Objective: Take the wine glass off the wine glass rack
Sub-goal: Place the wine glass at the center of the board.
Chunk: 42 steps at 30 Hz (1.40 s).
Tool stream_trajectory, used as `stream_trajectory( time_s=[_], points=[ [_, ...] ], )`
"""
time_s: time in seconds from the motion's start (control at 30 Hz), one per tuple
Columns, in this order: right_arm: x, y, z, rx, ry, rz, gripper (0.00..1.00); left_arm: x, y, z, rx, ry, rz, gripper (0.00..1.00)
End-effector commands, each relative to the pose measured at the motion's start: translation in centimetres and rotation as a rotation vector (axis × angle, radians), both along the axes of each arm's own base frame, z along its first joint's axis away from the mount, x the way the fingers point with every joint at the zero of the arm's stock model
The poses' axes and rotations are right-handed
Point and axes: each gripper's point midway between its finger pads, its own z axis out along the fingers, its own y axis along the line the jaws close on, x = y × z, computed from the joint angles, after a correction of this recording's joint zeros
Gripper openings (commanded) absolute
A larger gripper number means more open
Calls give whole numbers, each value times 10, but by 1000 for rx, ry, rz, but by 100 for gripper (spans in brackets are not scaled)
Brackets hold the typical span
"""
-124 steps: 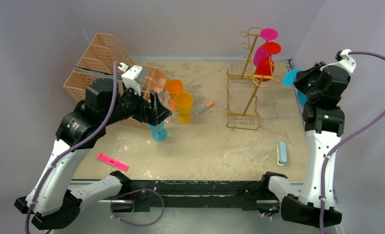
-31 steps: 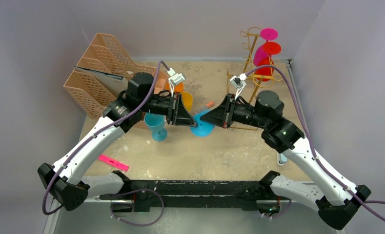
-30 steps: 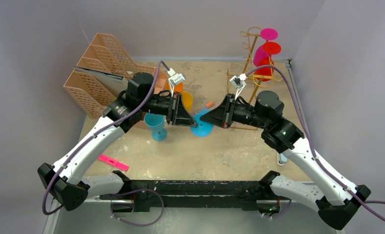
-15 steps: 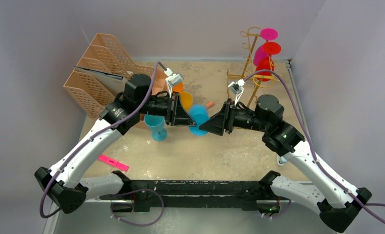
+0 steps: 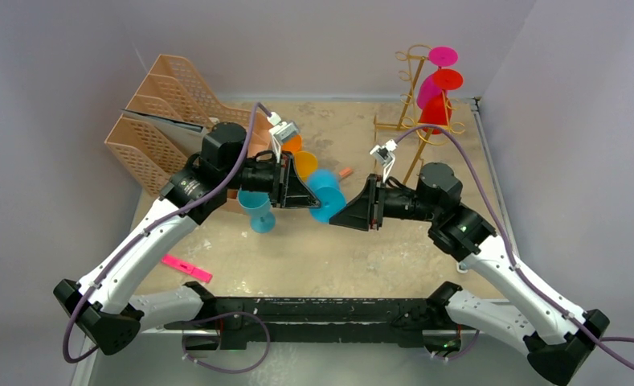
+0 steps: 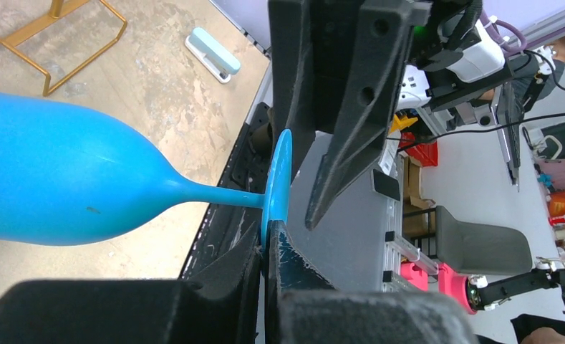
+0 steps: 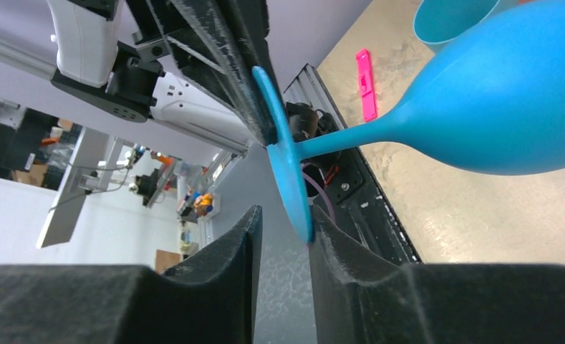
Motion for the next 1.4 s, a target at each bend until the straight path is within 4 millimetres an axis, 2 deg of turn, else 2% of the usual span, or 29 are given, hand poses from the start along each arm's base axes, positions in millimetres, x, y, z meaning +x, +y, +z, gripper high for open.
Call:
stream_trajectory(
  time_s=[0.0, 0.13, 0.27, 0.37, 0.47, 0.57, 0.73, 1.1, 1.17, 1.37],
  points=[
    [2, 8, 12, 84, -3, 13, 29, -3, 2, 25, -49, -94, -8, 0],
    [3, 8, 10, 84, -3, 12, 15, -4, 2, 26, -52, -98, -14, 0],
    [6, 7, 12, 95, -25, -11, 14, -3, 1, 22, -43, -85, -18, 0],
    [7, 7, 11, 102, -31, -16, 20, -4, 0, 20, -39, -78, -25, 0],
    [10, 8, 10, 103, -29, -28, 21, -3, 0, 20, -38, -76, -26, 0],
    [12, 7, 11, 118, -33, -42, 15, -3, 0, 21, -38, -80, -24, 0],
    [10, 7, 11, 128, -33, -38, 0, -1, 1, 18, -28, -72, -13, 0],
    [12, 3, 10, 116, -58, -69, 0, -2, 0, 16, -19, -58, -22, 0],
    [11, 3, 11, 114, -63, -61, 0, -2, 0, 14, -14, -56, -20, 6],
    [2, 4, 10, 104, -70, -2, 0, 1, 2, 17, -7, -71, 2, 47]
  ],
)
